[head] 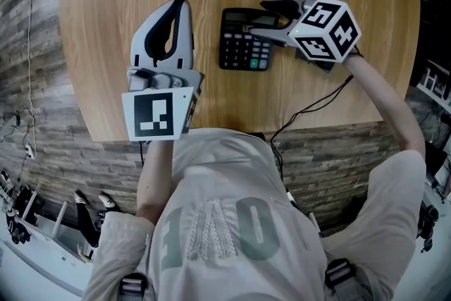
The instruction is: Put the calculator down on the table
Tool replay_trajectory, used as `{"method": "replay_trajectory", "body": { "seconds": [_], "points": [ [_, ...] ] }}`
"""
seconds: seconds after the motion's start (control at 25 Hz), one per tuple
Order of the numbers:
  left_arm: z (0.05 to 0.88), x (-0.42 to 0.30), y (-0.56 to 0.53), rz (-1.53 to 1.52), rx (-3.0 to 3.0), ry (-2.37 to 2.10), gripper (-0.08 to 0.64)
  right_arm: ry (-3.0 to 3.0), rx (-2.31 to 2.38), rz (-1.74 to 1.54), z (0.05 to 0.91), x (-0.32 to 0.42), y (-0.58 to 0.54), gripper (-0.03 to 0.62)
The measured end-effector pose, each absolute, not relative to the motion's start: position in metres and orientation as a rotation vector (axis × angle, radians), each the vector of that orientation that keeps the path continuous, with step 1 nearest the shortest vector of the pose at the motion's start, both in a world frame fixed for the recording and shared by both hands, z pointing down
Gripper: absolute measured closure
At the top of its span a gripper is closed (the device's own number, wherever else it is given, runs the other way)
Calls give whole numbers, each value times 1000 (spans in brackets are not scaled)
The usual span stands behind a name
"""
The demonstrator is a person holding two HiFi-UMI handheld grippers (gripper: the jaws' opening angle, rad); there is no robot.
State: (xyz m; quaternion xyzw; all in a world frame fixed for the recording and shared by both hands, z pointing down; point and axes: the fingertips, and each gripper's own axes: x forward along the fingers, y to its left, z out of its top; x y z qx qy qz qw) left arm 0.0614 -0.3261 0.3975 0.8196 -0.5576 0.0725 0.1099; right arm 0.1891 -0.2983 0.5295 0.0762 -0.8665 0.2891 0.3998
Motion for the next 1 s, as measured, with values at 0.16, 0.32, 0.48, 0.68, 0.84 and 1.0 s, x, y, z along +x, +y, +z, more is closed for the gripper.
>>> {"method": "replay_trajectory", "body": {
  "seconds": [0.16,0.32,0.48,0.68,0.84,1.0],
  "points": [
    [391,61,-324,203,2419,-1636,551,-2206,262,726,514,192,-305,325],
    [383,60,-320,180,2434,-1633,551,-2270,380,694,483,191,-316,325],
    [364,66,-316,136,2483,-1631,551,-2380,584,666,434,196,-328,325],
    [331,72,-298,45,2526,-1642,551,-2514,846,609,372,205,-320,327],
    [305,71,-284,-18,2585,-1657,551,-2642,1019,548,324,203,-303,332],
    [272,71,-269,-89,2652,-1659,551,-2747,1292,362,268,209,-284,403]
  ]
}}
